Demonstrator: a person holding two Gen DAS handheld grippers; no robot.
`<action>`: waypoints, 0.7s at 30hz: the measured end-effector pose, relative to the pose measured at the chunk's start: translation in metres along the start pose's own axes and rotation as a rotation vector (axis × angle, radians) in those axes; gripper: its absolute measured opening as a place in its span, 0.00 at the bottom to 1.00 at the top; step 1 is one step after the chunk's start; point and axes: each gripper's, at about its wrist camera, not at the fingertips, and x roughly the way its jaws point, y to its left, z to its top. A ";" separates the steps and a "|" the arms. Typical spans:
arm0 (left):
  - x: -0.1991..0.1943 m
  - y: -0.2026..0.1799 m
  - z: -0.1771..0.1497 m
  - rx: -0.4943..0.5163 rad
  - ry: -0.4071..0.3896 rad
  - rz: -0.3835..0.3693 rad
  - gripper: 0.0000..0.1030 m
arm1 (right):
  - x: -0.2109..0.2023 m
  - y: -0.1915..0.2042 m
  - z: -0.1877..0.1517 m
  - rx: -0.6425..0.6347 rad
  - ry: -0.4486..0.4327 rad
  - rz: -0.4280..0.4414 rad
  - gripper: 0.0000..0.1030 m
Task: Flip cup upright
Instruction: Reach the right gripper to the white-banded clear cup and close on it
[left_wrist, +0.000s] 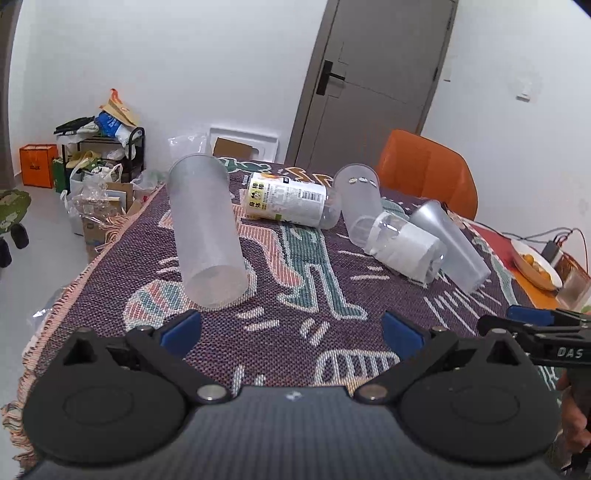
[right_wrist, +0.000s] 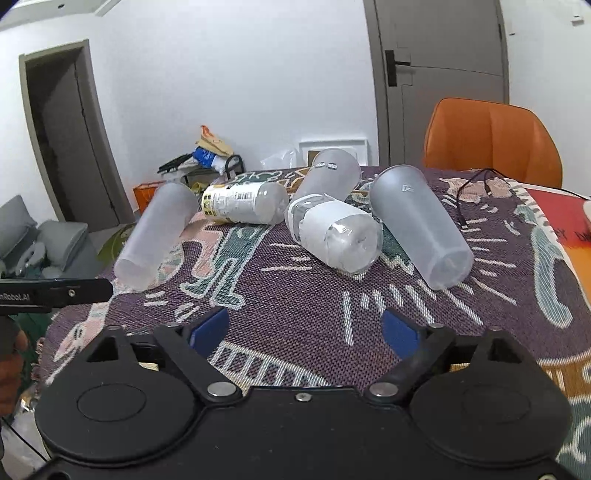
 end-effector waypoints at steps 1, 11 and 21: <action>0.002 0.001 0.001 -0.008 -0.002 -0.001 0.99 | 0.004 0.000 0.002 -0.013 0.006 -0.002 0.84; 0.023 0.006 0.006 -0.074 -0.015 0.001 0.99 | 0.040 -0.003 0.026 -0.134 0.039 -0.037 0.82; 0.045 0.006 0.006 -0.182 -0.029 0.021 0.98 | 0.069 -0.009 0.051 -0.297 0.072 -0.060 0.82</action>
